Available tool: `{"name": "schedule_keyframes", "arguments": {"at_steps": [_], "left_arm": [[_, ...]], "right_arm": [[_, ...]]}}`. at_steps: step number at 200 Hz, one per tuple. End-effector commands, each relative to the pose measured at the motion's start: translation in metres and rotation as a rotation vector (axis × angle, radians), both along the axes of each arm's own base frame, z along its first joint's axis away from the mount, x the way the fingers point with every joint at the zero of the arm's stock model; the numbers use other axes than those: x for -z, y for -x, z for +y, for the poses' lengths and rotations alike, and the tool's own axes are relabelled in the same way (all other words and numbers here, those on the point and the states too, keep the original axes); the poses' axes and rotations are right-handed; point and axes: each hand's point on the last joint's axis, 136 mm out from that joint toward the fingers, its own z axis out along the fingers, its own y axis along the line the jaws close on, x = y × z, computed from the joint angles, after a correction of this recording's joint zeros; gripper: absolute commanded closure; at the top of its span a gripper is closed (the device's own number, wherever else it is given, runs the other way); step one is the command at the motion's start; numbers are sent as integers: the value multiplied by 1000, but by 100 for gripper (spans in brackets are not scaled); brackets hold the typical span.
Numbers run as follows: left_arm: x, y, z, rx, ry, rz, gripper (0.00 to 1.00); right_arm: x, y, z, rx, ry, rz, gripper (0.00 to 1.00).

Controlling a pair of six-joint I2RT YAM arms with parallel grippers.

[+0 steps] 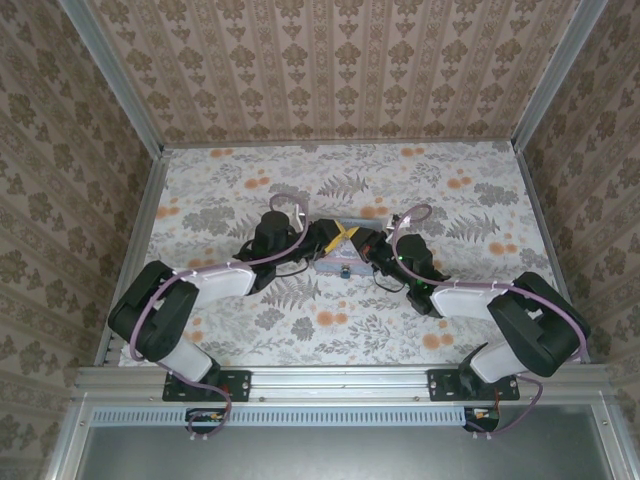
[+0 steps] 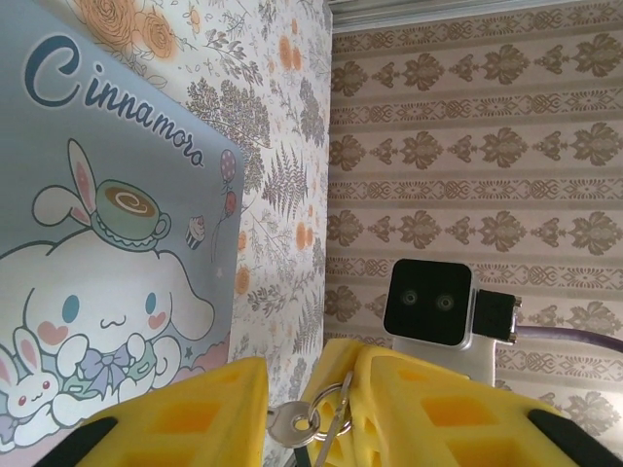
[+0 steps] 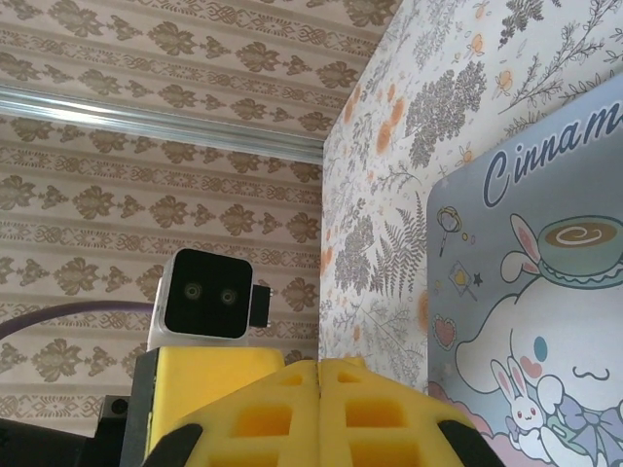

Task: Unlock a padlock with a key

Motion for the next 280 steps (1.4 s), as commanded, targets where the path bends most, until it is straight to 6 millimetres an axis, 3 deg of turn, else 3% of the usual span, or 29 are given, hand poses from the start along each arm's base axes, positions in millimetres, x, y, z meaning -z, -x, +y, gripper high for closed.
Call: {"name": "schedule_keyframes", "arguments": {"at_steps": [1, 162, 169, 188, 205, 209, 216, 250, 280], "left_arm": [[-12, -5, -2, -16, 37, -34, 69], [-9, -4, -3, -27, 29, -31, 100], [-8, -4, -3, -25, 27, -33, 100], [-8, -5, 1, -16, 25, -38, 100], [-7, -6, 8, -6, 6, -43, 100], [-7, -6, 10, -3, 2, -47, 100], [-7, -6, 13, 5, -10, -52, 100], [-16, -8, 25, 65, -49, -92, 100], [-28, -9, 32, 162, -66, -150, 100]], "right_arm": [[-12, -7, 3, 22, -31, -19, 100], [-6, -7, 3, 19, -28, -1, 100], [-6, -6, 3, 19, -24, 2, 89], [0, -4, -7, 24, 17, 14, 46], [8, -5, -21, 26, 80, 36, 28], [-2, -4, -24, 21, 81, 14, 25], [-1, -4, -28, 10, 115, 19, 20], [-4, -2, -37, -50, 311, -20, 14], [-17, -4, -34, -121, 357, -135, 22]]}}
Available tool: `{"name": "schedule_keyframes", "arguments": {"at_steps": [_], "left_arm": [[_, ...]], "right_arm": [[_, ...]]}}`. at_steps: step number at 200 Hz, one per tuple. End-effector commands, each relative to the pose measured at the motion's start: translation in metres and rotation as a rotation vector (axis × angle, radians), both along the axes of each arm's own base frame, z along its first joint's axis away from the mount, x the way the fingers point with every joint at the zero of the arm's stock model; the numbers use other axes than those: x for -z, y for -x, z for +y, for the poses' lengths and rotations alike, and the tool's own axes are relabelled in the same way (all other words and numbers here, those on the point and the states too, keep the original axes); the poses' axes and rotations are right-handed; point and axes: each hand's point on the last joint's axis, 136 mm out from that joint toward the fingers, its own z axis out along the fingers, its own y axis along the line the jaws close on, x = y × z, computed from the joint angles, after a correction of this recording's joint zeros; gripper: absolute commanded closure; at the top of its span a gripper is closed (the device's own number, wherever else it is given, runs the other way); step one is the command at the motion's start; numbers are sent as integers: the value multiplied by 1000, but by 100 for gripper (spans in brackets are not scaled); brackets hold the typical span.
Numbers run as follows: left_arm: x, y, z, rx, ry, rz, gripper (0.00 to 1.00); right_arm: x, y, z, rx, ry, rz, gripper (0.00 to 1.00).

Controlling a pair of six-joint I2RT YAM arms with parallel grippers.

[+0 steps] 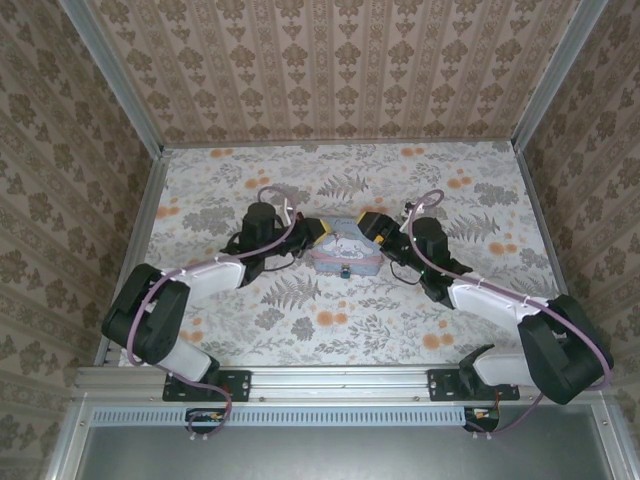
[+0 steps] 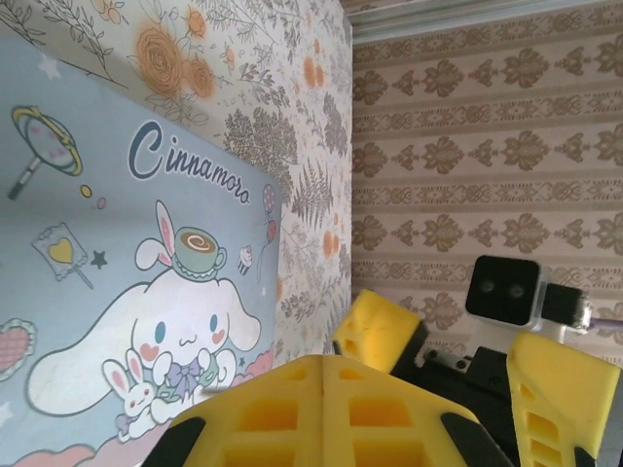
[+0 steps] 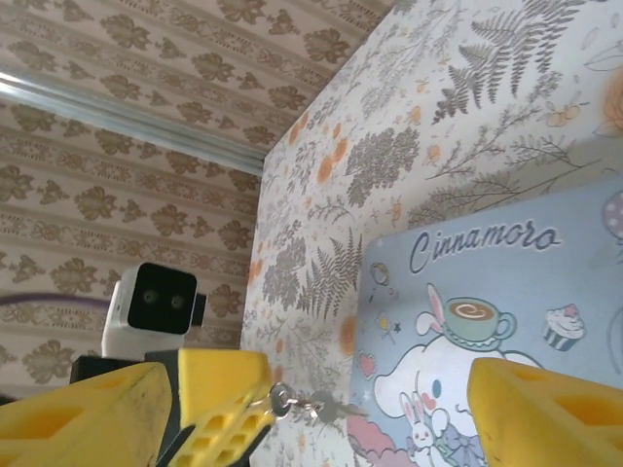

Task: Unlock a padlock with a key

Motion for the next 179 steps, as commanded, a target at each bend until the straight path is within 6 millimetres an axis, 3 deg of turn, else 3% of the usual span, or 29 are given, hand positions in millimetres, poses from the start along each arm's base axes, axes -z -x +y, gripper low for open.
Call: {"name": "schedule_keyframes", "arguments": {"at_steps": [1, 39, 44, 61, 64, 78, 122, 179], "left_arm": [[-29, 9, 0, 140, 1, -106, 100], [-41, 7, 7, 225, -11, -186, 100], [-41, 6, 8, 234, -12, -190, 100], [-42, 8, 5, 276, -2, -210, 100], [-43, 0, 13, 255, -2, -214, 100], [-44, -3, 14, 268, 13, -218, 100], [-48, -4, 13, 289, 30, -218, 100], [-47, -7, 12, 270, 43, -195, 100]], "right_arm": [[-4, 5, 6, -122, 101, -76, 21], [-21, 4, 27, -325, 7, -141, 20], [-17, 2, 31, -343, -8, -136, 20], [-24, 0, 43, -407, -67, -163, 23], [-24, -1, 45, -419, -77, -164, 24], [-28, -4, 53, -456, -130, -168, 28], [-27, -15, 60, -452, -201, -163, 42], [-34, -14, 77, -456, -237, -178, 46]]}}
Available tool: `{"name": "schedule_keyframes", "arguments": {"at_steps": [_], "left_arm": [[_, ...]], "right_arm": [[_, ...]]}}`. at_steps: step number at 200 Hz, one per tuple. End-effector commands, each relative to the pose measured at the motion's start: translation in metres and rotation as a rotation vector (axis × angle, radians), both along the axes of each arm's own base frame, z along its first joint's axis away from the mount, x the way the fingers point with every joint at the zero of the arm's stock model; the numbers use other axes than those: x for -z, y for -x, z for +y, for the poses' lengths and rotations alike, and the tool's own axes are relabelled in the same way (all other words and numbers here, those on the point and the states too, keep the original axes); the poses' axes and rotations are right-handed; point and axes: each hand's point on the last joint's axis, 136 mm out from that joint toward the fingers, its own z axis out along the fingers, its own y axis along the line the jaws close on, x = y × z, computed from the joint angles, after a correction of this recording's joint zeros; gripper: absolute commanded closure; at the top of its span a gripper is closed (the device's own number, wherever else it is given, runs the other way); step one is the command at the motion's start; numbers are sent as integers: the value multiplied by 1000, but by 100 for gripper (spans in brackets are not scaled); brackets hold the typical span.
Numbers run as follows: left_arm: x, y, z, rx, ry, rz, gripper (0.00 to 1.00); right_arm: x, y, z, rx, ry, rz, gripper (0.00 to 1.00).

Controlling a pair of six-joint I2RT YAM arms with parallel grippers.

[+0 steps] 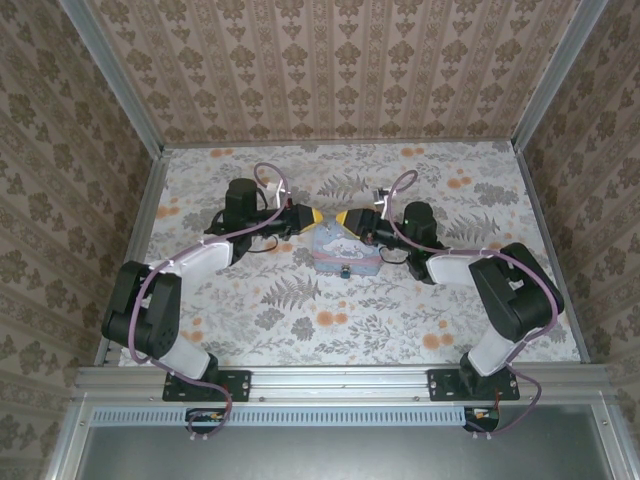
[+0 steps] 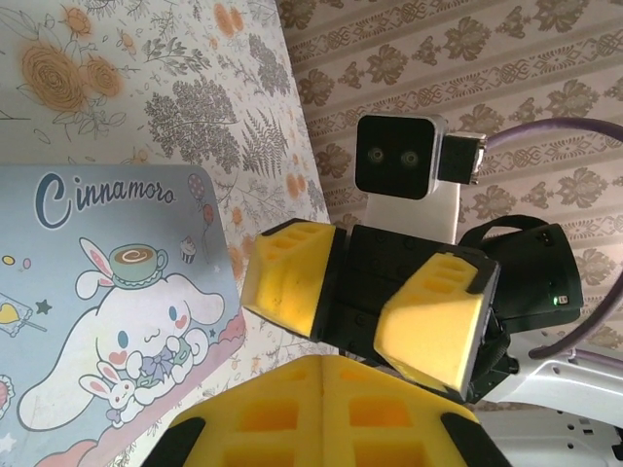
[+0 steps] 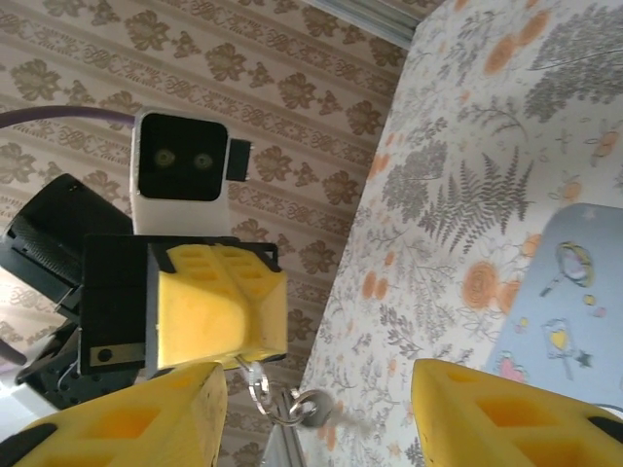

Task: Unlock a padlock with a key

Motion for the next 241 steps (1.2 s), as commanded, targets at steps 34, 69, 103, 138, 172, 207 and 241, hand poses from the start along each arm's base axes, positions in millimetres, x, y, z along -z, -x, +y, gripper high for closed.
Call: {"name": "schedule_keyframes", "arguments": {"at_steps": [34, 69, 103, 138, 172, 207, 241], "left_arm": [[-7, -2, -6, 15, 33, -10, 100], [-6, -4, -8, 12, 36, -5, 100], [-6, -6, -9, 6, 38, -5, 100], [-6, -7, -9, 5, 41, -3, 100], [-4, -7, -10, 7, 39, 1, 100], [-3, -7, -11, 7, 39, 0, 100], [-3, -8, -11, 6, 37, -1, 100]], "right_arm": [[-21, -1, 22, -27, -53, -61, 47], [-16, 0, 27, -31, -66, -54, 49], [-12, 1, 25, -24, -73, -46, 55], [-9, 3, 24, -22, -72, -42, 62], [-7, 1, 25, -20, -74, -35, 70], [-6, -1, 25, -18, -83, -26, 78], [-4, -1, 25, -19, -88, -20, 84]]}}
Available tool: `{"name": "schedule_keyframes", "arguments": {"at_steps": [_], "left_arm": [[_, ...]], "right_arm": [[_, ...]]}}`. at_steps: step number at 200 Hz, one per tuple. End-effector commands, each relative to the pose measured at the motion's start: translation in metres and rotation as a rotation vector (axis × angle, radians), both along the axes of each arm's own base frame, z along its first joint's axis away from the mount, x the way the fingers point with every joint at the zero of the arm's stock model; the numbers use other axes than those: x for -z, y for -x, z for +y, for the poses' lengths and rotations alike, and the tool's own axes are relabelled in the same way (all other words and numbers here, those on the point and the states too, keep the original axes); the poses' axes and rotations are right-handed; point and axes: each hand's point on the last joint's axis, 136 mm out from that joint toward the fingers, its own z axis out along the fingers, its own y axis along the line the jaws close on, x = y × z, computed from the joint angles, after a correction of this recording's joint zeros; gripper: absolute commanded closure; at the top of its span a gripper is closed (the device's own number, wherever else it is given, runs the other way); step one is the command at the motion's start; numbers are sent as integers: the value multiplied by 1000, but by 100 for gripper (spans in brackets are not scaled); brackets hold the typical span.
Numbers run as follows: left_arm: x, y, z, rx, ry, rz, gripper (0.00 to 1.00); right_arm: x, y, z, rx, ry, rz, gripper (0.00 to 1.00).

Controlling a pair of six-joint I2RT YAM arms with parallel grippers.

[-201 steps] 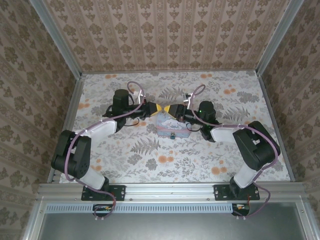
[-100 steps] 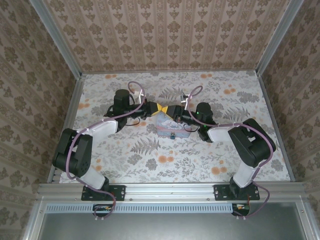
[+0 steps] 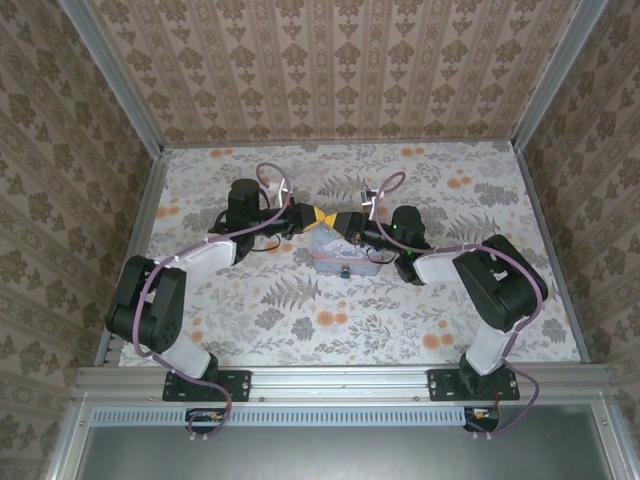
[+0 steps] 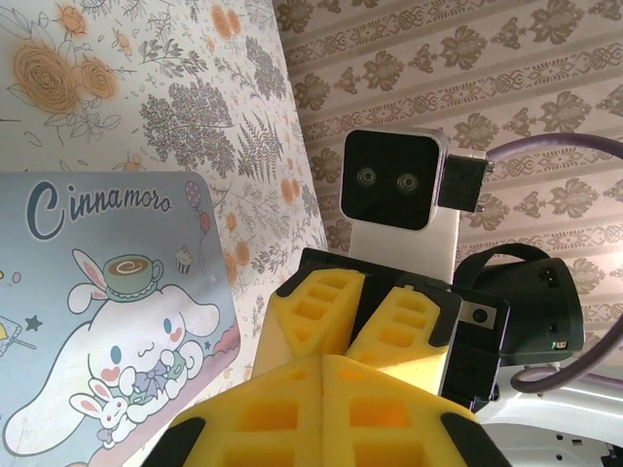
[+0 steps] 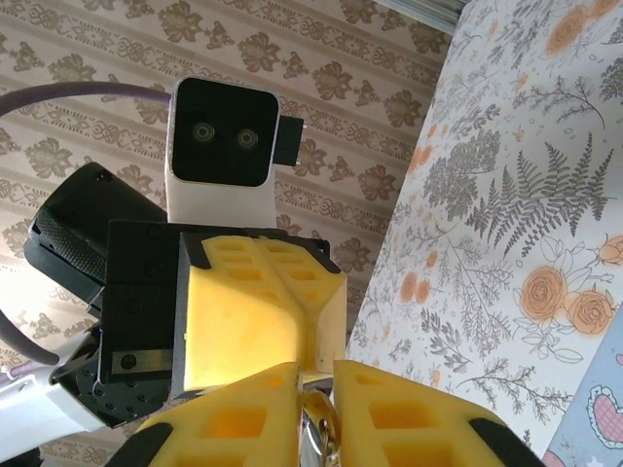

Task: Unlock a padlock with a key

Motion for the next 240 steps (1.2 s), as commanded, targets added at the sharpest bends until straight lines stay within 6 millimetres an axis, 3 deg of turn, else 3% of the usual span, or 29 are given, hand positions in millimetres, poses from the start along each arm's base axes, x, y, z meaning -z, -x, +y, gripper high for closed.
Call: {"name": "schedule_keyframes", "arguments": {"at_steps": [1, 73, 130, 163, 187, 224, 240], "left_arm": [[-6, -3, -5, 12, 17, -24, 100], [-2, -3, -6, 10, 11, -20, 100], [-5, -5, -5, -6, 15, -27, 100], [-13, -9, 15, -98, 12, -45, 52], [-14, 1, 29, -145, -26, -64, 29], [3, 35, 39, -144, -210, -119, 14], [15, 58, 30, -113, -310, -148, 10]], "right_arm": [[-2, -1, 0, 7, -20, -19, 84], [-3, 0, -1, 8, -28, -18, 100], [-4, 3, -7, 37, -49, -1, 100], [15, 8, -24, 120, 10, 50, 100], [26, 14, -40, 182, 39, 77, 100], [45, 24, -66, 284, 106, 143, 100], [54, 30, -76, 324, 143, 168, 100]]}}
